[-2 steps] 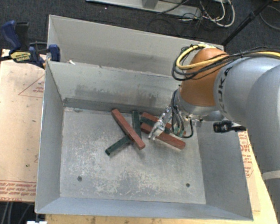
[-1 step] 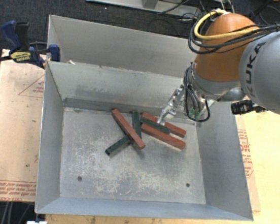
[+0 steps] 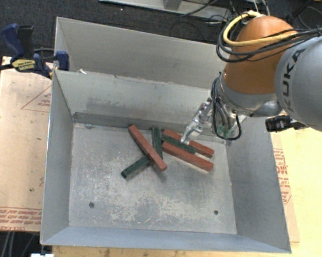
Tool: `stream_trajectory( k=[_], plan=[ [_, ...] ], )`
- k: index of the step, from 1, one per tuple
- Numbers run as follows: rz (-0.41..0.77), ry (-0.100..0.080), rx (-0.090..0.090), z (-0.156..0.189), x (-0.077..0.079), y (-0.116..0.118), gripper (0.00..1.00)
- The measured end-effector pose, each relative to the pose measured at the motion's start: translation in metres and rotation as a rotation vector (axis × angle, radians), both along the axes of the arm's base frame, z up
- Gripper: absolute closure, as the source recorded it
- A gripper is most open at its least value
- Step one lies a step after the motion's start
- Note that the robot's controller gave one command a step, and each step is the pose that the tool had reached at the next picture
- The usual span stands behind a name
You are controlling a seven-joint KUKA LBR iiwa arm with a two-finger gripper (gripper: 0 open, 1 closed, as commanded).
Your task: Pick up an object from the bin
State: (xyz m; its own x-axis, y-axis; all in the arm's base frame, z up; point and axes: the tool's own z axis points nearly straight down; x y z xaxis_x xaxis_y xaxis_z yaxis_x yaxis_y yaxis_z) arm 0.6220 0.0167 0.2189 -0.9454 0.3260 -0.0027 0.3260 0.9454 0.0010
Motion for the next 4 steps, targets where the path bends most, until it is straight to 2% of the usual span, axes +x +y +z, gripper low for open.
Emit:
stream_trajectory(
  k=[1,2,3,4],
  plan=[
    [0.019,0.004,0.000,-0.078,-0.038,0.009,0.00],
    [0.020,0.002,0.000,-0.078,-0.037,0.009,0.00],
    [-0.134,-0.009,0.003,-0.141,-0.022,0.036,1.00],
    [-0.133,-0.009,0.002,-0.141,-0.022,0.036,1.00]
  ],
)
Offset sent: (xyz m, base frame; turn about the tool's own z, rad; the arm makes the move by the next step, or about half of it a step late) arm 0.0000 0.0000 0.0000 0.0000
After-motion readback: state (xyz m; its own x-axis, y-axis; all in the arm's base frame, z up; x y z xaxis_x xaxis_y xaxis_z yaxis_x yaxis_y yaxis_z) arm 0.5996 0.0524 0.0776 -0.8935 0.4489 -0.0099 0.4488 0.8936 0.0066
